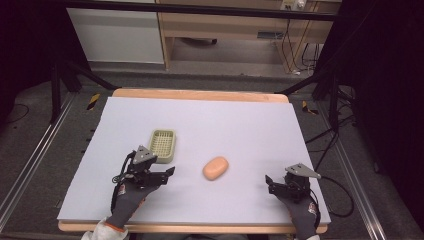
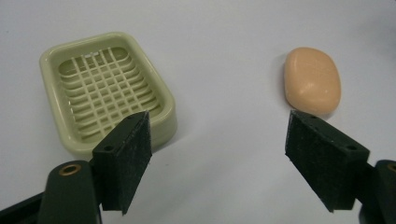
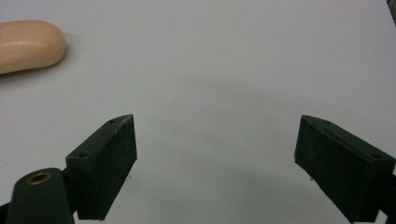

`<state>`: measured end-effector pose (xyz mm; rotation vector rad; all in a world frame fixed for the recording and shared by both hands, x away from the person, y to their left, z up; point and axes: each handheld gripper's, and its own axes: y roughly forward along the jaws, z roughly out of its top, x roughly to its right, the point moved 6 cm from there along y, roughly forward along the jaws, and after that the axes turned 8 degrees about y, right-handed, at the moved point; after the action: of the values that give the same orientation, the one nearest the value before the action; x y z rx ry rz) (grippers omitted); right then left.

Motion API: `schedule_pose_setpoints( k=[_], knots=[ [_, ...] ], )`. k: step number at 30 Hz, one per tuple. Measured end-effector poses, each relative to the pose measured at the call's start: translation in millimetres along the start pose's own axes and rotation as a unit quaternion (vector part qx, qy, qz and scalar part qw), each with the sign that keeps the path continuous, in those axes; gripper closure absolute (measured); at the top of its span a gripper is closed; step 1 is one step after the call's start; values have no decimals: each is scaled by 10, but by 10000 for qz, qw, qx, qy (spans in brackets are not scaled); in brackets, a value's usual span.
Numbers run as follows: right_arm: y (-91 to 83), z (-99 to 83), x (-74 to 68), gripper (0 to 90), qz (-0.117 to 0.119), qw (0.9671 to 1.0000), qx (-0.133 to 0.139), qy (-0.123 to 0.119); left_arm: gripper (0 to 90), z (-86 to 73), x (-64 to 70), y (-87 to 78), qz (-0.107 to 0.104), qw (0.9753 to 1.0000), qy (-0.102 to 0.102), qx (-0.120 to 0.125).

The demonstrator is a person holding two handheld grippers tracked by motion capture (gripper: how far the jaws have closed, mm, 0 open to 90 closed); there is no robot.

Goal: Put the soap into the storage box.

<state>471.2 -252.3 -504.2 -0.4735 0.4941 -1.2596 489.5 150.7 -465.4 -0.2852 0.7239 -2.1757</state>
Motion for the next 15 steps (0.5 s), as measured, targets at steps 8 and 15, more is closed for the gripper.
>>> schedule_pose_setpoints(
  k=[8, 15],
  knots=[
    [-2, 0, -1, 129, -17, 10000, 0, -25, 220, 159, 106, 76, -134, 9999, 35, 100],
    [2, 1, -6, 128, -38, 10000, 11, -47, 220, 267, 176, 93, -195, 9996, 146, 107]
  ],
)
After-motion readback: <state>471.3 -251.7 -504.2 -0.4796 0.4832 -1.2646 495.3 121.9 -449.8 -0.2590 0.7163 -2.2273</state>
